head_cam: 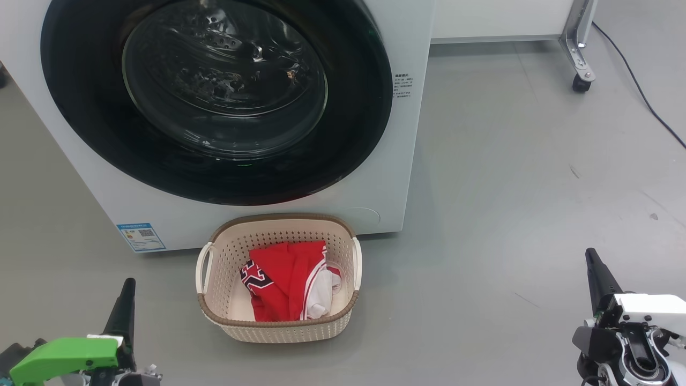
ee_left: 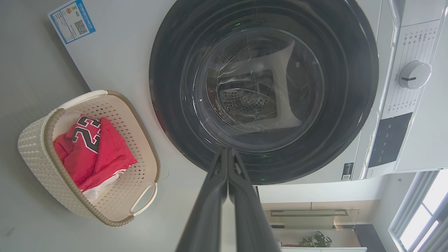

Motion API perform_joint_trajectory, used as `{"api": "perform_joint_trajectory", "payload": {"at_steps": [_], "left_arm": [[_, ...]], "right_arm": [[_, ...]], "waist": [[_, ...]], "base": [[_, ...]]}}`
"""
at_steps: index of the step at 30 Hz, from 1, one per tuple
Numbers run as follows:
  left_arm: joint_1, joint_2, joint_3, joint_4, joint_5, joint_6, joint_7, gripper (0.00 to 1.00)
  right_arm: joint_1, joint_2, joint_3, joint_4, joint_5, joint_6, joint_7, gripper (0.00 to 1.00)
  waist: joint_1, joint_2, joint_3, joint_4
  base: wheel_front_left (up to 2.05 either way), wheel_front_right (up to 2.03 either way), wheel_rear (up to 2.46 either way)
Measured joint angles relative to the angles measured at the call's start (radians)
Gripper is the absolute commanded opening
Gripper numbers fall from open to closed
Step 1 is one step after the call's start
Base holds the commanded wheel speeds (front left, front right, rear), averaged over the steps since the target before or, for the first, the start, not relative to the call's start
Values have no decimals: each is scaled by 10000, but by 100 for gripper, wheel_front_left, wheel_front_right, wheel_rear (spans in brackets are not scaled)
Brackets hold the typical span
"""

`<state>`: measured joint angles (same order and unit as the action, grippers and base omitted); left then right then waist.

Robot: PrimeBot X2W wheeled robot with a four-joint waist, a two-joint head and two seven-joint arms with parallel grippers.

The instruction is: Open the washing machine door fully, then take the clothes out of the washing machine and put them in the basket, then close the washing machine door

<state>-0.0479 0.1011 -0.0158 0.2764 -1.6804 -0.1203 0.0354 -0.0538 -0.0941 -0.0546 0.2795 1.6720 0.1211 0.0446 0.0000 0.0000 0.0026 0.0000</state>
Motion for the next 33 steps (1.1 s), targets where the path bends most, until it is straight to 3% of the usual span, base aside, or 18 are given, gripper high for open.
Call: {"api": "perform_joint_trajectory", "payload": {"at_steps": [33], "left_arm": [[-64,-12,61,2,0,-2,31,0]], "right_arm": [[-2,17,-35,0,-2,2,44,0]], "waist": [[0,0,2,0]], "base": [[0,0,0]]}}
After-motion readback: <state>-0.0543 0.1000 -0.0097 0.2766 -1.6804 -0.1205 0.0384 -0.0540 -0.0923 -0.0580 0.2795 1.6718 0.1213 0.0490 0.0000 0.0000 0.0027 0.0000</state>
